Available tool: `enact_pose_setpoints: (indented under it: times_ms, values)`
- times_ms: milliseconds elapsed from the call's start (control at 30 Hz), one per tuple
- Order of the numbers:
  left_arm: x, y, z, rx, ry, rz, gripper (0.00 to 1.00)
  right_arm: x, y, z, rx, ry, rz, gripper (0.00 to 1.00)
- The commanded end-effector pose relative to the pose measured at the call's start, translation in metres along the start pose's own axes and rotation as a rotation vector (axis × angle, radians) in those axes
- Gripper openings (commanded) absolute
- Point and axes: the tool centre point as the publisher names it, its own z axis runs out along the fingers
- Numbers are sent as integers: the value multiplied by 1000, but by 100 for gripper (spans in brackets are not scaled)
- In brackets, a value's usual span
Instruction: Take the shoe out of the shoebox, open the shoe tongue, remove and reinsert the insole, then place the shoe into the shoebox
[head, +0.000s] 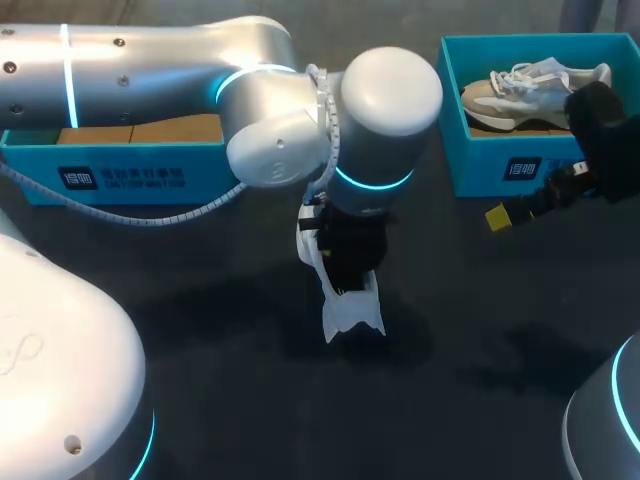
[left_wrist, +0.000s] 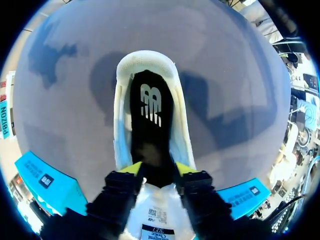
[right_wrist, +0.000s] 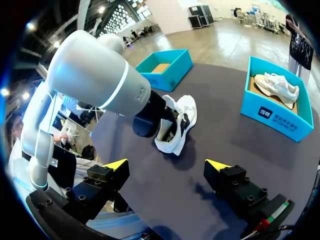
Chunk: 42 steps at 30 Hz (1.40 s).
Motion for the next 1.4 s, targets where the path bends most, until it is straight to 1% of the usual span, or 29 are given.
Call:
enact_pose_setpoints:
  times_ms: [33,233,467,600,1133,1267,1400]
  values:
    - [-1,-1,0,2,-2,8,100,0,2,2,5,-2,3,100]
    - [3,-5,-1,11,-7,15,100,0,2,2,5,-2,3,100]
    - [10,-13,1,51,-20,24,100,0,2,2,5,-2,3,100]
    - [11,-14,1,53,-23,27,100,0,2,2,5,-2,3,100]
    - [11,15,-15,43,-47,11,100,0,2,2,5,-2,3,100]
    - [15,24,-23,36,-55,9,100,0,2,2,5,-2,3,100]
    - [20,35,-38,27,-78,6,100,0,2,2,5,-2,3,100]
